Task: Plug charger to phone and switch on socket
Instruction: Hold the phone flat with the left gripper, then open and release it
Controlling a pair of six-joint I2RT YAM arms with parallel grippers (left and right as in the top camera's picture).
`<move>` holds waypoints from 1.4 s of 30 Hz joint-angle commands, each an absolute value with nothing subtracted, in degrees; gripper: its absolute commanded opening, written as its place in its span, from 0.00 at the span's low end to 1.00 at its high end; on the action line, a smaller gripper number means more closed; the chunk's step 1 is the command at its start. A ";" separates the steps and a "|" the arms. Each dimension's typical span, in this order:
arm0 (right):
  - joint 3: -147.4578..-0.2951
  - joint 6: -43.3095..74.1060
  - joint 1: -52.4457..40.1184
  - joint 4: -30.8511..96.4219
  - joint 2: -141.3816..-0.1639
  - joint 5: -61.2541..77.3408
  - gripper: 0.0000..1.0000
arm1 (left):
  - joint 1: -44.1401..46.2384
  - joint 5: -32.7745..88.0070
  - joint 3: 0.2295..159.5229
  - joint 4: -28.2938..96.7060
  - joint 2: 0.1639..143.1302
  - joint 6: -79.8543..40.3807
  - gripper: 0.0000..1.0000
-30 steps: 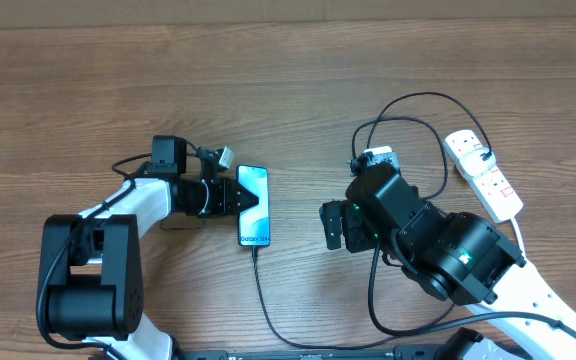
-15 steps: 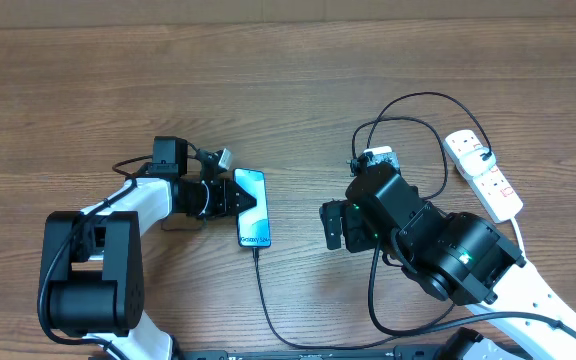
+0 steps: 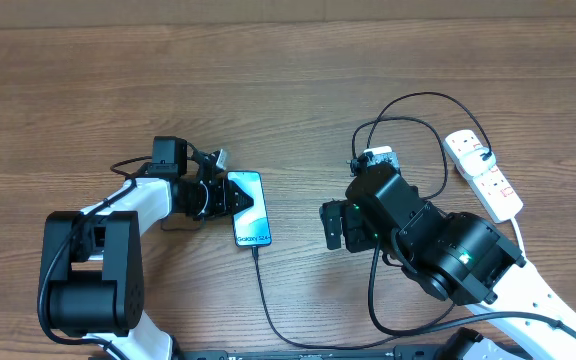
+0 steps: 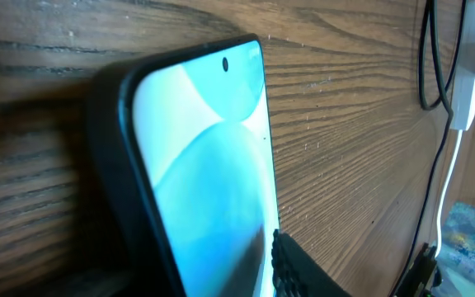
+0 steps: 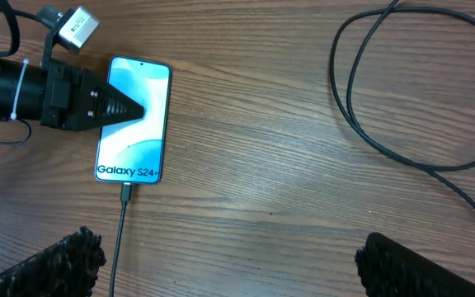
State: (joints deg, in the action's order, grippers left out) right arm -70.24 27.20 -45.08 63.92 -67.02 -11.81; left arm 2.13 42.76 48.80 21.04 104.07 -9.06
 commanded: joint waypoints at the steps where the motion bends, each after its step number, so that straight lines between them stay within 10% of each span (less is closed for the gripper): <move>1: -70.72 27.16 -44.93 63.55 -66.78 -11.94 1.00 | 1.80 45.10 50.06 20.53 104.62 -7.75 0.36; 42: -70.72 27.18 -44.93 65.06 -66.78 -11.27 1.00 | 1.89 42.59 51.96 22.04 104.62 -6.92 0.41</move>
State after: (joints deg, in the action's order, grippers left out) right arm -70.24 27.16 -45.08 65.23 -67.02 -11.77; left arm 2.13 42.94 50.63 21.76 104.07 -6.04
